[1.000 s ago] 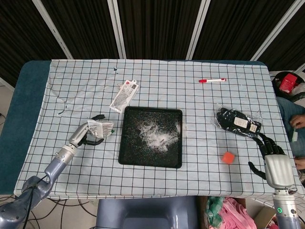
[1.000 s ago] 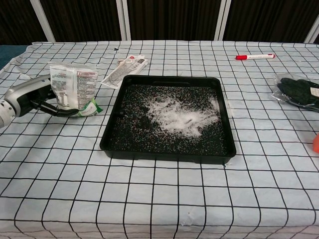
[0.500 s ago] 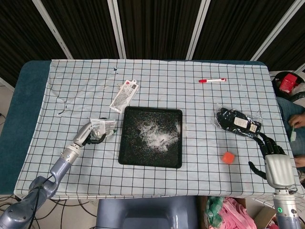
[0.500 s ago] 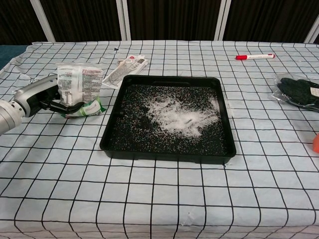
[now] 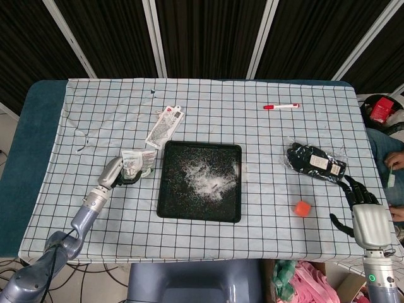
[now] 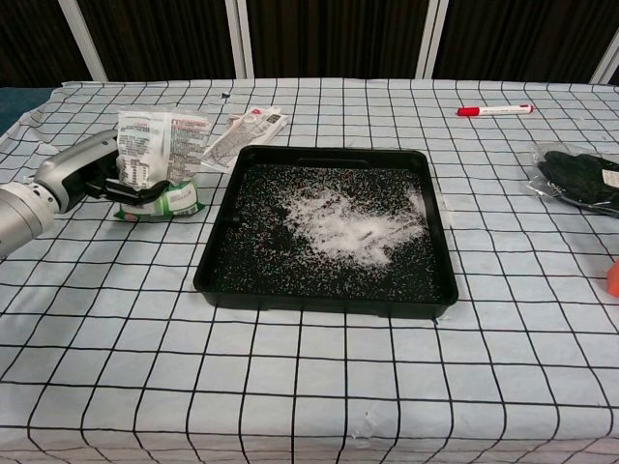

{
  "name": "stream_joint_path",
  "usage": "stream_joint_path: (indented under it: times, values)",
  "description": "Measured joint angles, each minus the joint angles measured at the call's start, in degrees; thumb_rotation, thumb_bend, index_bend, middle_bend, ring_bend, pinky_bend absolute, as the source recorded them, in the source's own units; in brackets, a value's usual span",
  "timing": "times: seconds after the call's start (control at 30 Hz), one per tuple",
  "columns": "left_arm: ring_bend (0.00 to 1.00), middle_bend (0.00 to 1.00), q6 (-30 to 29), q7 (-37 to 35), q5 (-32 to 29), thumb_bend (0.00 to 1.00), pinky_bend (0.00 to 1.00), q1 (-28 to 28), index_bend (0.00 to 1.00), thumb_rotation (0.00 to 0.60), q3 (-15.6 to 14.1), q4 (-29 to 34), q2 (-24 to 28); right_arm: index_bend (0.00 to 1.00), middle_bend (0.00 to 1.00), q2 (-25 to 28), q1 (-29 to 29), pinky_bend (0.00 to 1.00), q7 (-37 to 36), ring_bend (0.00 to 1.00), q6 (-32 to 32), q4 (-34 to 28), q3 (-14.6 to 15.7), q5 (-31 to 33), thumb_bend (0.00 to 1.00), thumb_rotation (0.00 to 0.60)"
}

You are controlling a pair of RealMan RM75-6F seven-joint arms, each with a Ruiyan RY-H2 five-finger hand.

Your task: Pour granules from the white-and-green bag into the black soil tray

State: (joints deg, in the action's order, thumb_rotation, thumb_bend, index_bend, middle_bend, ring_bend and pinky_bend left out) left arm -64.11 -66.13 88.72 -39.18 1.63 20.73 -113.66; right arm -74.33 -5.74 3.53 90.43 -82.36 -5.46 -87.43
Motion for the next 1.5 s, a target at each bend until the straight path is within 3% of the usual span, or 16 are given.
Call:
stream_joint_path:
  times: [0.37,0.57,0.77,0.93,1.0,1.2,1.5]
  values:
    - [0.38,0.4,-7.13,10.14,1.94,0.73,0.57,-0.47,0.33,0.6,-0.3,6.49,6.13,0.18,0.11,0.23,0.27,0.33,-0.06,0.16,0.34,-0.24,-0.34,0.06,0.16,0.6]
    - [0.38,0.42,-7.81,20.72,3.38,0.76,0.57,-2.05,0.34,0.6,-0.56,19.32,14.54,0.18,0.11,0.33,0.39,0.33,-0.21,0.16,0.51,-0.28,-0.59,0.2,0.16,0.6]
    - [0.39,0.45,-3.41,34.31,3.16,0.78,0.57,-5.33,0.38,0.6,0.54,38.17,25.95,0.18,0.11,0.27,0.37,0.33,-0.29,0.16,0.27,-0.19,-0.66,0.28,0.17,0.6]
    - [0.4,0.46,5.27,49.27,-0.52,0.79,0.57,-9.44,0.39,0.6,3.53,53.83,35.82,0.18,0.11,0.18,0.35,0.33,-0.34,0.16,0.13,-0.05,-0.76,0.42,0.16,0.6]
    - [0.4,0.46,8.22,53.76,-2.69,0.79,0.57,-10.68,0.4,0.6,4.61,57.05,38.19,0.18,0.11,0.19,0.37,0.33,-0.4,0.16,0.16,-0.04,-0.78,0.4,0.16,0.6]
    - [0.4,0.47,14.55,65.16,-9.23,0.79,0.57,-13.9,0.41,0.6,7.25,62.4,41.48,0.18,0.11,0.22,0.41,0.33,-0.47,0.16,0.2,0.02,-0.87,0.41,0.16,0.6]
    - [0.43,0.51,17.6,77.49,-12.82,0.79,0.59,-17.21,0.46,0.6,8.45,64.19,41.13,0.18,0.11,0.3,0.52,0.33,-0.71,0.16,0.33,0.13,-1.07,0.56,0.17,0.6]
